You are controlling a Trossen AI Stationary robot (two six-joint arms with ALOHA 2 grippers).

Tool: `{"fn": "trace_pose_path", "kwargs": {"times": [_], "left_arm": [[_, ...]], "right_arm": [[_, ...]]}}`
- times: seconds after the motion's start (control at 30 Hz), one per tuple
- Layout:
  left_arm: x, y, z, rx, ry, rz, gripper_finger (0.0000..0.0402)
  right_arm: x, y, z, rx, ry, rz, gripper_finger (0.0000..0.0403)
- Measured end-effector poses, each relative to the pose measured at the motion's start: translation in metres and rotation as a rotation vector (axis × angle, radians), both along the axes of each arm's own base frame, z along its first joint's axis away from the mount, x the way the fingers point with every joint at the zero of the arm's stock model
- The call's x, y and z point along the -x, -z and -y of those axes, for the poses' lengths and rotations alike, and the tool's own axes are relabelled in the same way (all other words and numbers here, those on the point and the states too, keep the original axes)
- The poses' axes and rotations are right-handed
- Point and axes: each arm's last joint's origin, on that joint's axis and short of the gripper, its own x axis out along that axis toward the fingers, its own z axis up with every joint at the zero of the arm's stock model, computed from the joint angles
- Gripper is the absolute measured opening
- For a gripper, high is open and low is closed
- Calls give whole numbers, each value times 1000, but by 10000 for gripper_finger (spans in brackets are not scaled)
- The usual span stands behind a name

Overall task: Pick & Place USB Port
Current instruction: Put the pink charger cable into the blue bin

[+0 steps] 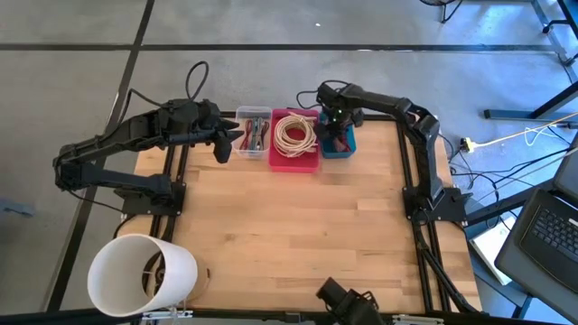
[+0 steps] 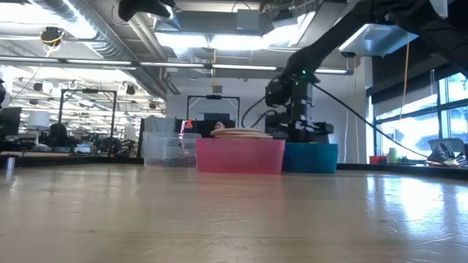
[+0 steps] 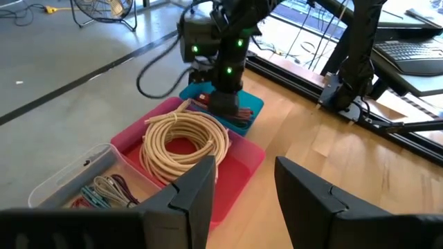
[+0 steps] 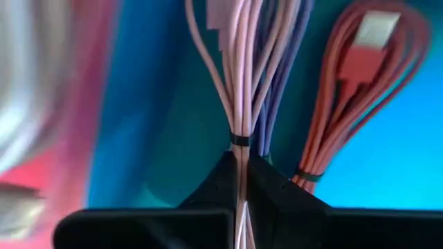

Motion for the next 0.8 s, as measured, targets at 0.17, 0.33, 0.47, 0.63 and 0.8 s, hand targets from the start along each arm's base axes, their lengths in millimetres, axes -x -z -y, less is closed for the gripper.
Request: {"fn": "trace_pose_path", "kwargs": {"times": [0.17,0.33,0.47,0.63,0.8], "left_arm": [[0,0,0,-2,1,-2,143],[0,0,0,-7,4,-5,143],[0,0,0,-2,1,-3,143],[0,0,0,-2,1,-3,143],[0,0,0,-2,1,-3,143]], "right_arm": [[4,17,-3,2,31,10,11],[-3,1,-6,162,32,44,30],[2,-31,-10,253,75,75,35],[11,-65,-16,333,85,127,38],[16,-68,-21,308,81,96,40]]}}
